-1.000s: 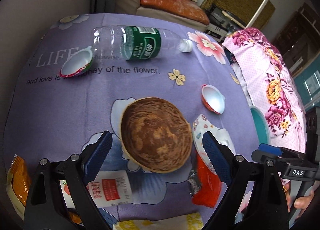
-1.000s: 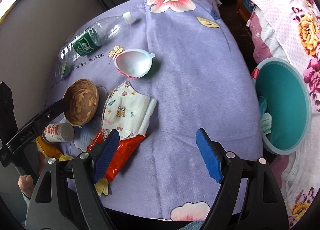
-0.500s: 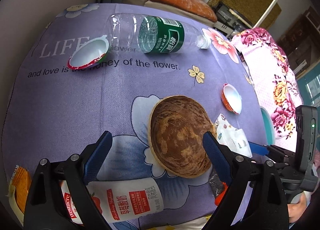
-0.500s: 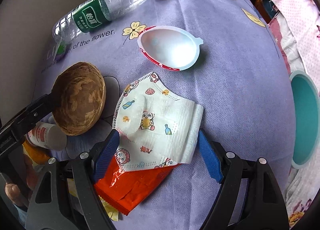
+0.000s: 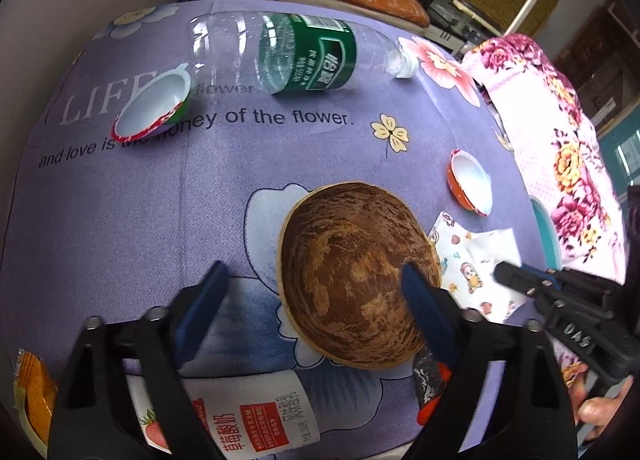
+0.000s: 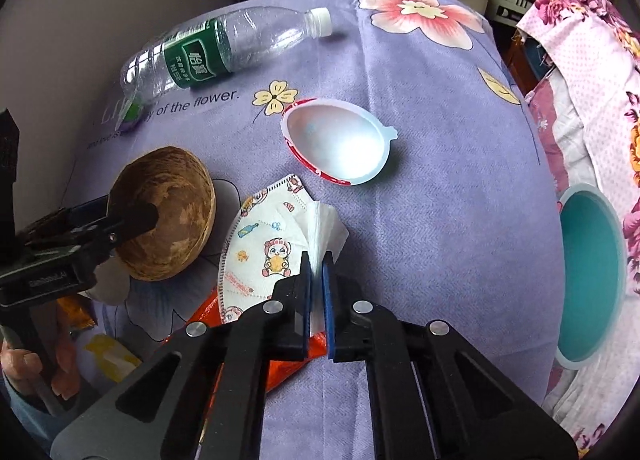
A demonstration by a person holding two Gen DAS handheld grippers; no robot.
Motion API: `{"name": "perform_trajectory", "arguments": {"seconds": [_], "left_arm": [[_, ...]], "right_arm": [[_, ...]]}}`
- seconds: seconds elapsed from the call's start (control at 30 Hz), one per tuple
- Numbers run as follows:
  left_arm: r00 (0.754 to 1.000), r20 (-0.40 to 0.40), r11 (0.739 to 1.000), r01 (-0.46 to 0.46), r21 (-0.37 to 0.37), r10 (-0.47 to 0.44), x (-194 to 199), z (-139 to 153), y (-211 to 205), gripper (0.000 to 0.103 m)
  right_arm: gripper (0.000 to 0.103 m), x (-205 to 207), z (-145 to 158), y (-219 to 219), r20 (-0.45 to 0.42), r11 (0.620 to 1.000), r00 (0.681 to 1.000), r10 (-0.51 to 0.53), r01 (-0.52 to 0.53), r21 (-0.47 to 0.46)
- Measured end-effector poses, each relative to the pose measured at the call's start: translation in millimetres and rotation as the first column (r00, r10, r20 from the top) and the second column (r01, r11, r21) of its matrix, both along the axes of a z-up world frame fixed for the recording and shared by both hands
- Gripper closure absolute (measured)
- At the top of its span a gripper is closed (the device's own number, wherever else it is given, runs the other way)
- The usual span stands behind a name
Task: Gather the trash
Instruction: 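Grasp the white face mask with the right tool while the left tool grasps the coconut shell, then carry the mask and coconut shell over the teal bin and open both tools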
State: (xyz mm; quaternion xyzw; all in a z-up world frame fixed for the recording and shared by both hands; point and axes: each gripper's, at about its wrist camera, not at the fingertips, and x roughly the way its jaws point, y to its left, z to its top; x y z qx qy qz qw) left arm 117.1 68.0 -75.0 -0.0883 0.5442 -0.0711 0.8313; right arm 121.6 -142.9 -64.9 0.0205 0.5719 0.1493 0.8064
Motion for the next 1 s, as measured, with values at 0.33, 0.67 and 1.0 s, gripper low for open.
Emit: {"name": "perform_trajectory", "arguments": {"seconds": [0.33,0.67,1.0], "left_arm": [[1.0,0.018,0.997,0.002,0.073,-0.003,2.1,-0.6,-17.4,0.091],[0.99,0.144,0.992,-0.022,0.123,0.004,-7.4,40.5,-37.5,0.095],[0.983,0.18,0.995,0.013,0.099,-0.031,-18.5,70.8,-57.4,0.095]], "right_arm": [[0.098,-9.3,27.6,-27.9,0.054,0.998,0.998,-0.031,0.028,0.049],[0.098,-16.5,50.1,-58.3,0.114,0.993,0.99,-0.08,0.069,0.097],[0.098,-23.5,66.3,-94.4,0.156,0.984,0.979,-0.13,0.108,0.139]]}}
